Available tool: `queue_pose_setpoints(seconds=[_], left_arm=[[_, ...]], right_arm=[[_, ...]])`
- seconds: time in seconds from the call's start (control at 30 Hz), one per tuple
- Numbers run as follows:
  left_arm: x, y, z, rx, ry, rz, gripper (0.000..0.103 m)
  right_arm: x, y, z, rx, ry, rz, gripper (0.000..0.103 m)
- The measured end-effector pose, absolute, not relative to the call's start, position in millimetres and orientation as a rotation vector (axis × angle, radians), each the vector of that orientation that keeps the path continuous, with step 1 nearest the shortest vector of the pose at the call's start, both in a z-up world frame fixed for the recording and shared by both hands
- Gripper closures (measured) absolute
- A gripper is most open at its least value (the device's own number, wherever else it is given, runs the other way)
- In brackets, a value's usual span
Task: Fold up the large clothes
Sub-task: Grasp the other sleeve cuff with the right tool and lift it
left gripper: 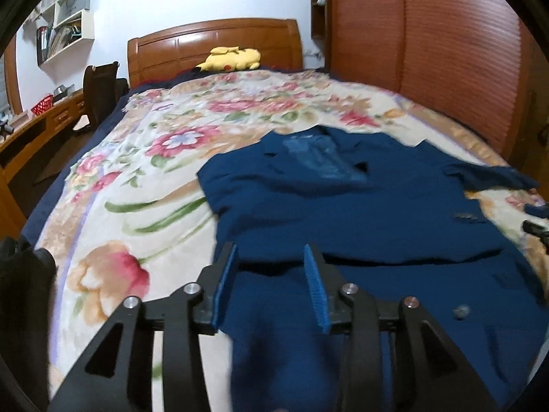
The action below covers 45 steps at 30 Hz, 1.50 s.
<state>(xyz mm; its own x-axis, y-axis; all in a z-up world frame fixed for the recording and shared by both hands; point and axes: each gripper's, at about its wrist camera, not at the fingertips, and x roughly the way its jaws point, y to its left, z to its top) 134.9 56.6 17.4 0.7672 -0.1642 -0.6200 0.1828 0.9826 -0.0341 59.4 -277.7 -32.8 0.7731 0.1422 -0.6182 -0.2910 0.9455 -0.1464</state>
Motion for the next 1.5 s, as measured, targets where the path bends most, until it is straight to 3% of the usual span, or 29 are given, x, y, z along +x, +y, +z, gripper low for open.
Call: queue_pose_setpoints(seconds=[0.1, 0.3, 0.57, 0.73, 1.17, 1.5], left_arm=[[115.9, 49.9, 27.7, -0.002, 0.638, -0.203, 0.05], [87.8, 29.6, 41.7, 0.008, 0.584, -0.217, 0.049], [68.2, -5.9, 48.6, 0.022, 0.548, -0.245, 0.049], [65.1, -32.3, 35.8, 0.015, 0.583, -0.27, 0.049], [67.4, -86.2, -7.0, 0.034, 0.634, -0.322, 0.049], [62.9, -93.3, -18.6, 0.038, 0.632, -0.323, 0.049]], right_arm=[[50.4, -281.5, -25.8, -0.238, 0.635, 0.227, 0.047], [28.3, -294.0, -13.5, -0.228, 0.603, 0.206, 0.046], [5.7, -317.5, -3.7, -0.206, 0.567, 0.175, 0.035], [4.6, -337.1, -3.4, -0.194, 0.568, 0.145, 0.034], [53.9, -433.3, -25.1, -0.214, 0.629, -0.086, 0.034], [102.3, -528.1, -7.6, -0.1, 0.645, -0.263, 0.034]])
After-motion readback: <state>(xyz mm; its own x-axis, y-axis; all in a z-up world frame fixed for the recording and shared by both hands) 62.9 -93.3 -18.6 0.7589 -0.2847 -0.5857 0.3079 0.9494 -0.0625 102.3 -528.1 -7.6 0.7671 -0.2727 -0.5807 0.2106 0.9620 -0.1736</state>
